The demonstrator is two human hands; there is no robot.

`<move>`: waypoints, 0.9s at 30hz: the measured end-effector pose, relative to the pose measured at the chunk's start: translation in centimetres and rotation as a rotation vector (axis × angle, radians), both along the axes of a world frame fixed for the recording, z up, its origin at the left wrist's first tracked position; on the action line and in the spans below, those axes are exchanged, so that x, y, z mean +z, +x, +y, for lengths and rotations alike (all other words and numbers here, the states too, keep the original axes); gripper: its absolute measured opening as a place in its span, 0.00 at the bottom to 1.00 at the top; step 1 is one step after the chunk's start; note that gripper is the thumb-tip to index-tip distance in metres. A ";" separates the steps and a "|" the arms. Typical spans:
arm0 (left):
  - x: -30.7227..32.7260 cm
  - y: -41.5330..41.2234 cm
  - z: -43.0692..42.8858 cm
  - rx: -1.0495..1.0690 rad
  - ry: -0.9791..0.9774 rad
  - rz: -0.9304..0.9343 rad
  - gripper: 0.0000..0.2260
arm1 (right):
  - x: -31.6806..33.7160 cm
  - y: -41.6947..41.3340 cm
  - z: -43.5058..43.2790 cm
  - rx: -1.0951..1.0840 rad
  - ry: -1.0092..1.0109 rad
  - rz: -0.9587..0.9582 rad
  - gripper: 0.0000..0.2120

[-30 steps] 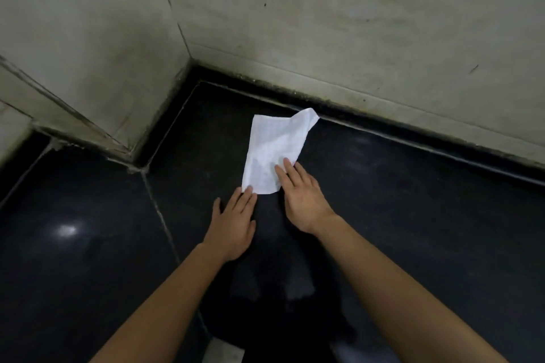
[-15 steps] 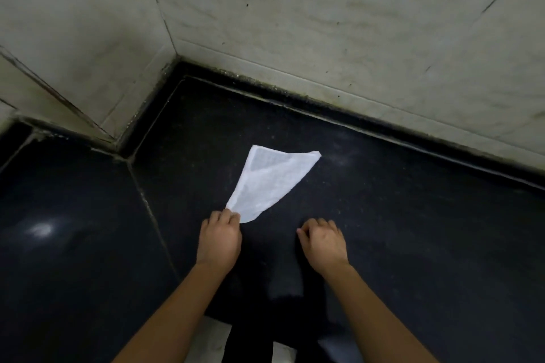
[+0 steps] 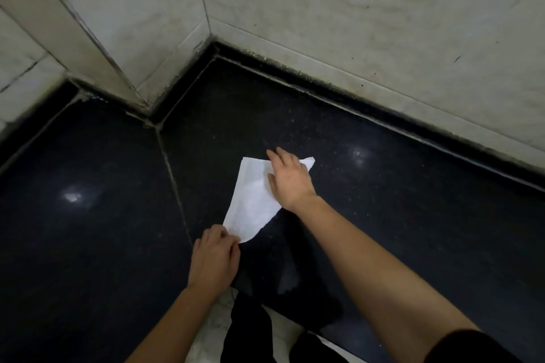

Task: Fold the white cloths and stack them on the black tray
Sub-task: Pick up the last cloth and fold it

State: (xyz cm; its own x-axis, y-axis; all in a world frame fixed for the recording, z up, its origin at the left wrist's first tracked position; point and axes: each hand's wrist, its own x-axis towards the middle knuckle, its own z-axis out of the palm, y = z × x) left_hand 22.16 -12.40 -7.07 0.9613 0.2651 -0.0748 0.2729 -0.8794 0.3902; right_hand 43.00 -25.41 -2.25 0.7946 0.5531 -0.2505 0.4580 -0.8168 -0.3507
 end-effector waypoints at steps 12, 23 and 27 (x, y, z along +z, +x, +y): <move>0.2 -0.7 1.4 0.357 -0.365 -0.013 0.09 | -2.2 -5.3 -0.5 -0.099 -0.019 0.075 0.13; 13.3 8.6 -2.0 0.087 -0.434 -0.388 0.08 | 13.2 -4.0 -16.7 -0.417 0.481 -0.062 0.09; 18.4 10.1 -4.9 0.007 -0.606 -0.381 0.09 | 16.5 -5.2 -20.4 -0.513 0.711 -0.047 0.08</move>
State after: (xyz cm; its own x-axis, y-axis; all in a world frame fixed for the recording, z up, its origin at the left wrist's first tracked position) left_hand 32.29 -17.28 11.34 0.9482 0.2900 0.1299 0.0252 -0.4763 0.8789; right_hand 37.78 -45.80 14.22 0.9889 0.1375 0.0567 0.1209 -0.5212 -0.8448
